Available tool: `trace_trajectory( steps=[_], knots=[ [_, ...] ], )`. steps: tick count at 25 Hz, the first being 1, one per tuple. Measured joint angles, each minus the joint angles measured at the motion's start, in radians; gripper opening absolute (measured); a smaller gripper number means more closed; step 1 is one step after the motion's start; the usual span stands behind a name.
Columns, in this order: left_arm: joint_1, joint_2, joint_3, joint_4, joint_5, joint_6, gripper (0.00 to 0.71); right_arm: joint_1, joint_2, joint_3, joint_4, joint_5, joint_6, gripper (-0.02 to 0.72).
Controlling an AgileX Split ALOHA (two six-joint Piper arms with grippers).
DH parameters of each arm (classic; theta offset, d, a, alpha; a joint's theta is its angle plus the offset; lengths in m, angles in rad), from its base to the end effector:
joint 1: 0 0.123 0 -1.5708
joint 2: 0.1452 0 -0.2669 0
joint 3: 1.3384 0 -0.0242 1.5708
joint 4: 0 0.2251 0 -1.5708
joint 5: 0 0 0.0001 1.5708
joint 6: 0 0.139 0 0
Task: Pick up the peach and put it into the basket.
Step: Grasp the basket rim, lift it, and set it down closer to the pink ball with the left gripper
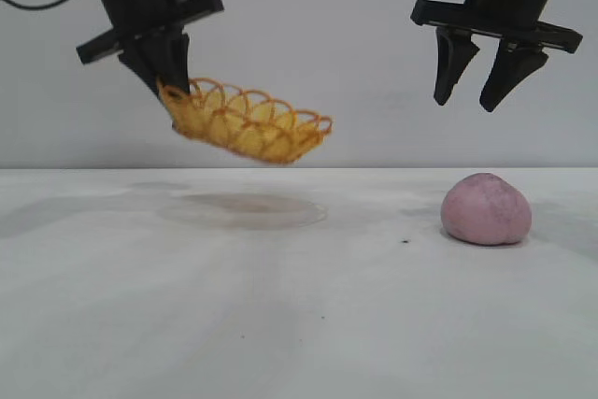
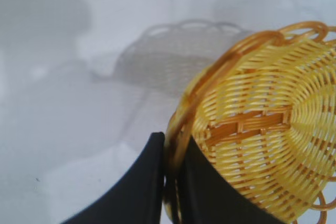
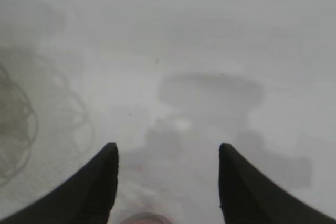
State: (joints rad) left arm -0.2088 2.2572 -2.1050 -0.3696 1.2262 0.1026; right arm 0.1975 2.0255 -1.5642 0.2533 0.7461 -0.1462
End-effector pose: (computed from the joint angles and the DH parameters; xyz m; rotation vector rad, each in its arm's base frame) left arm 0.4424 -0.1421 0.1875 0.3318 2.8152 -0.5440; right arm 0.4176 0.1077 0.1612 -0.2633 2.6702 0.3042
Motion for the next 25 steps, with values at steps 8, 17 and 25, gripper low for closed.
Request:
trace_trajectory(
  steps=[8,17,25],
  knots=[
    [-0.002,-0.144,0.256,-0.12,-0.008,-0.018,0.0,0.0,0.0,0.0,0.0,0.0,0.0,0.36],
    [-0.081,-0.294,0.721,-0.315,-0.427,0.017,0.0,0.0,0.0,0.0,0.002,-0.014,0.0,0.36],
    [-0.119,-0.298,0.908,-0.463,-0.649,0.087,0.0,0.0,0.0,0.0,0.002,-0.021,0.0,0.36]
  ],
)
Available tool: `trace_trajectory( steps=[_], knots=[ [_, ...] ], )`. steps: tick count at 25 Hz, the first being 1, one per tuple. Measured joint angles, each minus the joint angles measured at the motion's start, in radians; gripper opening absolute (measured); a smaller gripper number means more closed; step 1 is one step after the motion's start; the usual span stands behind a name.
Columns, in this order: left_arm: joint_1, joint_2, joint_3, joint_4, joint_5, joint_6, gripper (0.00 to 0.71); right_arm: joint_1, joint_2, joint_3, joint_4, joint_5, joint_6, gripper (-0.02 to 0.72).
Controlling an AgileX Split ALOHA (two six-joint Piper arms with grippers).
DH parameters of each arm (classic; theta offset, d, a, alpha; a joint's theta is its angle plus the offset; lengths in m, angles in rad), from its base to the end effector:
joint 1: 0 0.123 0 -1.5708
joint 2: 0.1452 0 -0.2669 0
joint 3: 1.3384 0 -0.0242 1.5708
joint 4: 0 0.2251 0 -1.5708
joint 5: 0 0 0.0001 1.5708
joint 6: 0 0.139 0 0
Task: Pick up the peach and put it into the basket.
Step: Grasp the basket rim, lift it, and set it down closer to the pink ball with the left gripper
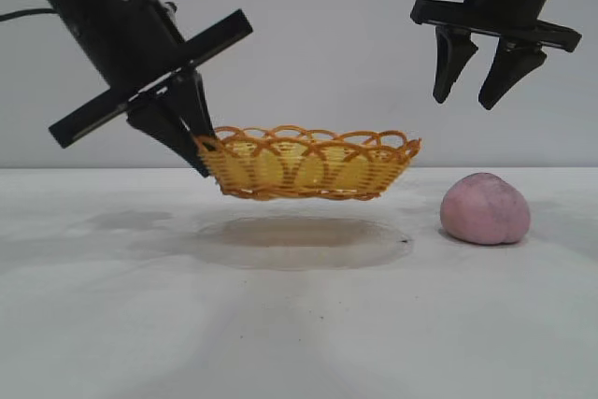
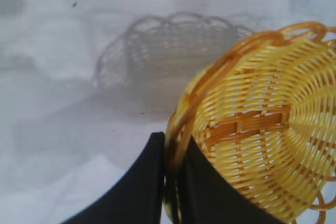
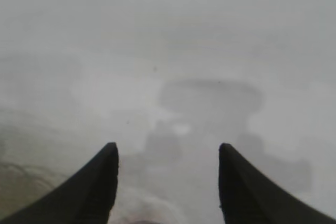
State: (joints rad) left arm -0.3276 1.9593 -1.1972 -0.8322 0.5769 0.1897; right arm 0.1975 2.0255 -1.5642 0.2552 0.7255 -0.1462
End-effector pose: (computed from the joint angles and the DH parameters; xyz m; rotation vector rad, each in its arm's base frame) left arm 0.3471 -0.1772 0.1184 -0.1704 2.7651 -0.8177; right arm 0.4202 0.1078 0.1624 -0.2564 2.6503 0.3034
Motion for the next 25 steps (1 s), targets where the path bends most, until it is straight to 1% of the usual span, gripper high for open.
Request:
trace_trajectory(
  steps=[4,13,14,17,18,19,22,25],
  knots=[
    [0.0,0.0,0.004,-0.039,-0.054,0.009,0.0,0.0,0.0,0.0,0.0,-0.002,0.0,0.36],
    [0.0,0.035,0.017,-0.069,-0.065,0.018,0.0,0.0,0.0,0.0,0.004,-0.002,0.0,0.36],
    [0.0,0.035,0.017,-0.069,-0.065,0.018,0.069,0.0,0.0,0.0,0.006,-0.002,0.0,0.36],
    [0.0,0.035,0.017,-0.069,-0.065,0.018,0.069,0.0,0.0,0.0,0.008,-0.002,0.0,0.36],
    [0.0,0.035,0.017,-0.069,-0.065,0.018,0.146,0.0,0.0,0.0,0.01,-0.002,0.0,0.36],
    [0.0,0.035,0.017,-0.069,-0.063,0.018,0.182,0.0,0.0,0.0,0.012,-0.002,0.0,0.36],
    [0.0,0.035,0.017,-0.073,-0.053,0.018,0.326,0.0,0.0,0.0,0.021,-0.002,0.0,0.36],
    [0.0,0.035,0.017,-0.065,-0.009,0.018,0.458,0.0,0.0,0.0,0.023,-0.002,0.0,0.36]
  ],
)
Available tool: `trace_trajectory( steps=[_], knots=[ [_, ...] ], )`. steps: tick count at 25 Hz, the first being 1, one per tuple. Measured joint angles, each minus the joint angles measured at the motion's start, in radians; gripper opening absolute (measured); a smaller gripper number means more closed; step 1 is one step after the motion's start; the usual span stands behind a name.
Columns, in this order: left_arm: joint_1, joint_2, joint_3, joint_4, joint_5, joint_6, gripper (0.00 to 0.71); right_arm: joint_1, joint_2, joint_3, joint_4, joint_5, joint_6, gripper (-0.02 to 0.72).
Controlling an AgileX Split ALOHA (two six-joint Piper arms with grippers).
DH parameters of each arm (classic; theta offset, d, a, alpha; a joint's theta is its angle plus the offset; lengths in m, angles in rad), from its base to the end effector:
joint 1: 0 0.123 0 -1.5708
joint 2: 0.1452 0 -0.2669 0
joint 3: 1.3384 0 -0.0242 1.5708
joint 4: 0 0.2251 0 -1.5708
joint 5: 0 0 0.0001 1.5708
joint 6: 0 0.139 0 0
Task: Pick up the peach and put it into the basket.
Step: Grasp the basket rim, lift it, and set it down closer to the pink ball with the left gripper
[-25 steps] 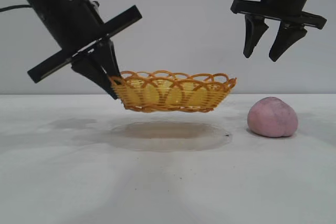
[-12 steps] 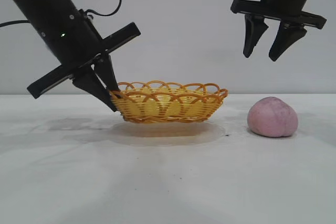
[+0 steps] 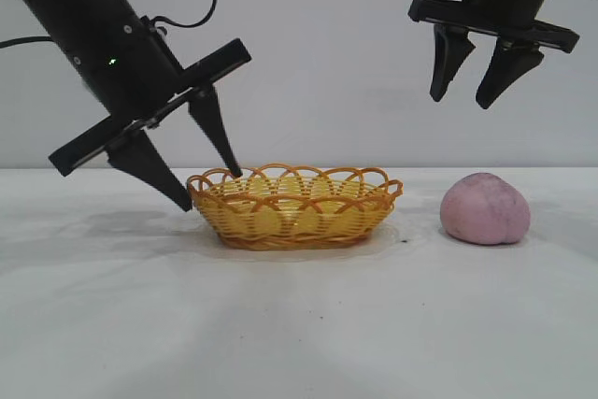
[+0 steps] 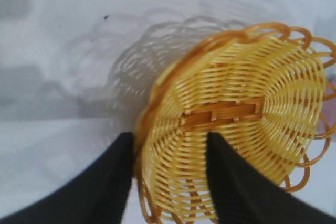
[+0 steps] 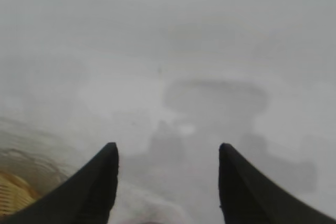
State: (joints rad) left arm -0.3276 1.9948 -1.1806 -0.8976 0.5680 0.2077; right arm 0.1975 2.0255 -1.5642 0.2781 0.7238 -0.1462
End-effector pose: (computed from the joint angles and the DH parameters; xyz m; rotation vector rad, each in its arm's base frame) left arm 0.3453 -0.1792 0.1036 -0.2427 2.7913 -0.8492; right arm 0.4202 0.1099 0.1631 -0.2377 2.6486 0.3289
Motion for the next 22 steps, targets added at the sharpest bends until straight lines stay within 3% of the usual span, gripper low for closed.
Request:
trace_trajectory(
  steps=[3,7,10,17,19,22],
  knots=[
    [0.0,-0.004,0.0,0.067,0.045,0.0,0.561,0.0,0.0,0.0,0.0,0.002,0.0,0.36],
    [0.0,-0.05,-0.023,0.221,0.08,0.0,0.55,0.0,0.0,0.0,0.0,0.005,0.0,0.36],
    [0.0,-0.082,-0.1,0.445,0.156,-0.013,0.55,0.0,0.0,0.0,0.0,0.006,0.0,0.36],
    [0.002,-0.089,-0.26,0.93,0.455,-0.127,0.55,0.0,0.0,0.0,0.0,0.014,0.0,0.36],
    [0.019,-0.091,-0.268,0.996,0.505,-0.138,0.55,0.0,0.0,0.0,0.0,0.014,0.0,0.36],
    [0.086,-0.091,-0.269,1.014,0.553,-0.15,0.55,0.0,0.0,0.0,0.0,0.016,0.0,0.36]
  ],
)
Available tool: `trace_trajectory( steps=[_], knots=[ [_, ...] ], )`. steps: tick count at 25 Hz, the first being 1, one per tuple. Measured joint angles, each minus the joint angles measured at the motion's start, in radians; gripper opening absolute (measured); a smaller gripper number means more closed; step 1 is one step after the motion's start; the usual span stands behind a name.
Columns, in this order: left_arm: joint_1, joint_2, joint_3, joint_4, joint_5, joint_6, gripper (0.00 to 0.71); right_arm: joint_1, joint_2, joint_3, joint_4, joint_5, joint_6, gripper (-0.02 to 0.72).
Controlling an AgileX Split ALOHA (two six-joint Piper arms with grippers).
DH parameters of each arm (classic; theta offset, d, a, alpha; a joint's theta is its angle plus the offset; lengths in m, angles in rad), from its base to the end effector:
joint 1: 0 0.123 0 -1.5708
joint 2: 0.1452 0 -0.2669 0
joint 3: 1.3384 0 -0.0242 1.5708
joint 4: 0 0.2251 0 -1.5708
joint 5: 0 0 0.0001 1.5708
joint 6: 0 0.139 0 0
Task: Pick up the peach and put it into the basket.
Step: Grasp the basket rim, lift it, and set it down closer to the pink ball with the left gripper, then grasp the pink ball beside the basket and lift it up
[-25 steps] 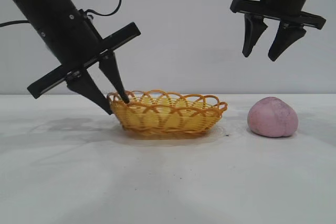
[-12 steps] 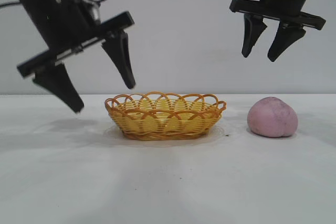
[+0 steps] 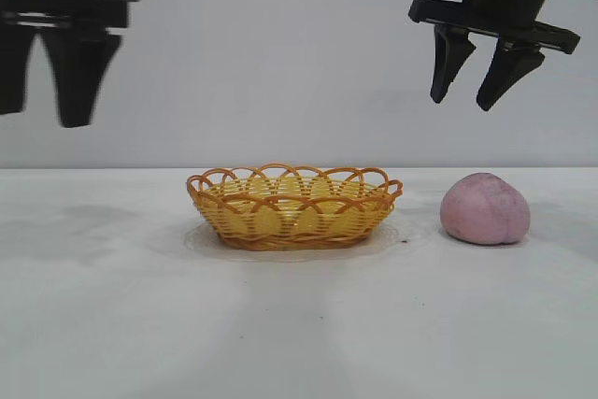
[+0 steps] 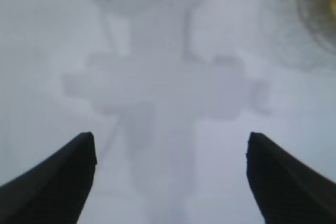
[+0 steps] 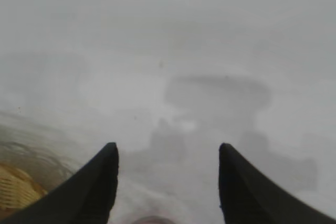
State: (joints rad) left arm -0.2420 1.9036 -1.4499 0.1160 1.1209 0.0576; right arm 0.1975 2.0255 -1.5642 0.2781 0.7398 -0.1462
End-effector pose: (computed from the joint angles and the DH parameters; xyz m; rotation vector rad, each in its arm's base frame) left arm 0.3466 -0.0706 0.1642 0.5238 2.9998 0.1500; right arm 0.4182 0.1099 0.1621 -0.2420 2.6639 0.3314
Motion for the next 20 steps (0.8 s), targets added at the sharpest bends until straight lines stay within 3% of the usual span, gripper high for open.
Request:
trace_trajectory(
  steps=[5,9,20],
  knots=[
    [0.14,-0.002,0.0,0.0,0.071,-0.002,0.55,0.0,0.0,0.0,0.0,0.002,0.0,0.36],
    [0.216,-0.044,0.0,0.0,0.082,-0.002,0.55,0.0,0.0,0.0,0.0,0.002,0.0,0.36],
    [0.233,-0.448,0.002,-0.021,0.108,-0.002,0.55,0.0,0.0,0.0,0.0,0.01,0.0,0.36]
  ],
)
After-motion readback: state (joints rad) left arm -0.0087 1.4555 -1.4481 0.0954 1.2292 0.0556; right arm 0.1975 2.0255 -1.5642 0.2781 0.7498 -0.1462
